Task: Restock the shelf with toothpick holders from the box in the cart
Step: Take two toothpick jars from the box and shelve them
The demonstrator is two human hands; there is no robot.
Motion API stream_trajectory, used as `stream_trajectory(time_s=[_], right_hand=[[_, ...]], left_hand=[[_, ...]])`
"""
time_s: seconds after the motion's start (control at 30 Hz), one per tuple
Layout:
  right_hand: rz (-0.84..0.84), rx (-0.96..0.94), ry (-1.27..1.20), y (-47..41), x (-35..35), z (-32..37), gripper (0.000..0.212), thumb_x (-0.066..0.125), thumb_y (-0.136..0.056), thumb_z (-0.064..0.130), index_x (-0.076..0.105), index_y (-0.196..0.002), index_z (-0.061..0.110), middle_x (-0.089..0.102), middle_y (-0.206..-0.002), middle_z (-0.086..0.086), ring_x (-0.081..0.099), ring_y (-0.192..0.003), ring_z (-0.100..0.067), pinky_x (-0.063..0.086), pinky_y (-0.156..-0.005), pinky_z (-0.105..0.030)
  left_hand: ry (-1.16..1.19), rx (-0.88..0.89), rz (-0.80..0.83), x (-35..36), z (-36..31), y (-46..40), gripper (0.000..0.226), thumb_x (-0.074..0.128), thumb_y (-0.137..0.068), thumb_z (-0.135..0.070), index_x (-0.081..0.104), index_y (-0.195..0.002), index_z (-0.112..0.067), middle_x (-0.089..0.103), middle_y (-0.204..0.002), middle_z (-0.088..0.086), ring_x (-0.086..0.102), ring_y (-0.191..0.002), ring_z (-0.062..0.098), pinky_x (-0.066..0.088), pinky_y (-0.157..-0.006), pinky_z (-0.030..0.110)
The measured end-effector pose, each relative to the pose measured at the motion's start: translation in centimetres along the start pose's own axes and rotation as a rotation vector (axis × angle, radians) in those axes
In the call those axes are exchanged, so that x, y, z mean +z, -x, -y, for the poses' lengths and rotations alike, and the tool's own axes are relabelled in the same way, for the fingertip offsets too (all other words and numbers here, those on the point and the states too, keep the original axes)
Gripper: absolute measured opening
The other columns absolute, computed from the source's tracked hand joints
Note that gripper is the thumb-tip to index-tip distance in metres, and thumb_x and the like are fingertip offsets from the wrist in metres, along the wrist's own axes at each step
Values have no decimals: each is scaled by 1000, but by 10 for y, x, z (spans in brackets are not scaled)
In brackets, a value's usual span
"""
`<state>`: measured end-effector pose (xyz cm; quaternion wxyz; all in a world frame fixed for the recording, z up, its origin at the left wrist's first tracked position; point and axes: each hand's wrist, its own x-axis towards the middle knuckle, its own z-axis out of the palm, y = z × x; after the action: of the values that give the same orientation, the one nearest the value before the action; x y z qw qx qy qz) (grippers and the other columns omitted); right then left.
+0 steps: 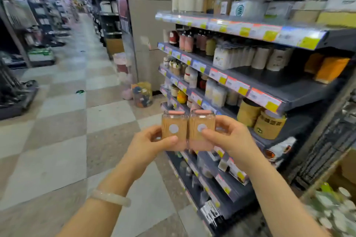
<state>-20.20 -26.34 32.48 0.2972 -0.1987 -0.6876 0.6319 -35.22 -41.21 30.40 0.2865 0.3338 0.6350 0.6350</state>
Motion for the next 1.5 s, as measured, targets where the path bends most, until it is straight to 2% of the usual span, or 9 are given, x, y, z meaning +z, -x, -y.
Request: stream_trajectory(time_s=[0.1, 0.27, 0.53, 0.63, 0.77, 0.93, 1.1, 1.37, 1.5], right_hand=[[11, -37, -10, -18, 42, 10, 20, 74, -77, 10, 69, -95, 17, 69, -97, -6, 68, -76, -11, 55, -63, -24], [23, -76, -38, -51, 87, 35, 19, 73, -78, 6, 68, -92, 17, 69, -86, 1, 67, -72, -11, 52, -56, -20], [3, -175, 29, -122, 108, 57, 19, 74, -77, 6, 68, -94, 11, 69, -90, -6, 66, -66, -6, 49, -54, -16], [-44, -201, 67, -158, 107, 59, 18, 75, -76, 9, 70, -91, 16, 72, -85, 2, 68, -79, -14, 55, -64, -24], [-133, -237, 105, -213, 104, 64, 20, 77, -73, 14, 70, -91, 21, 73, -86, 6, 69, -88, -22, 58, -75, -38], [-261, -290, 170, -269, 88, 79, 21, 79, -71, 22, 70, -90, 24, 73, -87, 5, 67, -83, -13, 50, -61, -19], [-361, -302, 217, -305, 69, 83, 20, 78, -72, 15, 69, -90, 19, 73, -85, 2, 67, -79, -13, 54, -65, -26], [-545, -316, 331, -342, 41, 99, 29, 76, -69, 26, 68, -96, 19, 73, -92, 3, 69, -84, -13, 55, -72, -27], [-627, -346, 387, -369, 37, 112, 31, 75, -71, 27, 67, -100, 17, 73, -94, 2, 69, -81, -10, 56, -66, -26]], left_hand=[[-14, 14, -27, -45, -12, -6, 53, 86, -53, -31, 69, -102, -19, 73, -100, -1, 67, -95, 14, 51, -78, 24], [-27, 68, -89, -94, -36, -28, 31, 80, -70, -16, 70, -99, -19, 74, -94, -2, 68, -91, 15, 53, -75, 24], [43, 131, -38, -129, -53, -101, 47, 75, -58, -26, 69, -103, -14, 73, -99, 3, 68, -96, 21, 53, -72, 27], [26, 147, -13, -135, -60, -142, 41, 81, -64, -20, 69, -103, -14, 74, -98, 2, 68, -94, 19, 53, -70, 26], [17, 176, 49, -141, -79, -208, 27, 73, -76, -10, 68, -103, -13, 73, -90, -1, 67, -73, 5, 48, -54, 14], [9, 218, 141, -136, -97, -285, 26, 74, -76, -14, 69, -101, -20, 74, -97, 0, 69, -93, 18, 55, -82, 33], [24, 243, 251, -119, -103, -348, 21, 74, -78, -15, 70, -97, -24, 74, -96, -3, 69, -93, 16, 53, -73, 25], [70, 293, 460, -86, -120, -433, 22, 74, -77, -21, 70, -99, -25, 73, -99, -3, 68, -97, 19, 56, -82, 34], [98, 304, 546, -75, -135, -479, 43, 83, -64, -33, 69, -103, -23, 73, -100, -3, 67, -98, 19, 54, -82, 34]])
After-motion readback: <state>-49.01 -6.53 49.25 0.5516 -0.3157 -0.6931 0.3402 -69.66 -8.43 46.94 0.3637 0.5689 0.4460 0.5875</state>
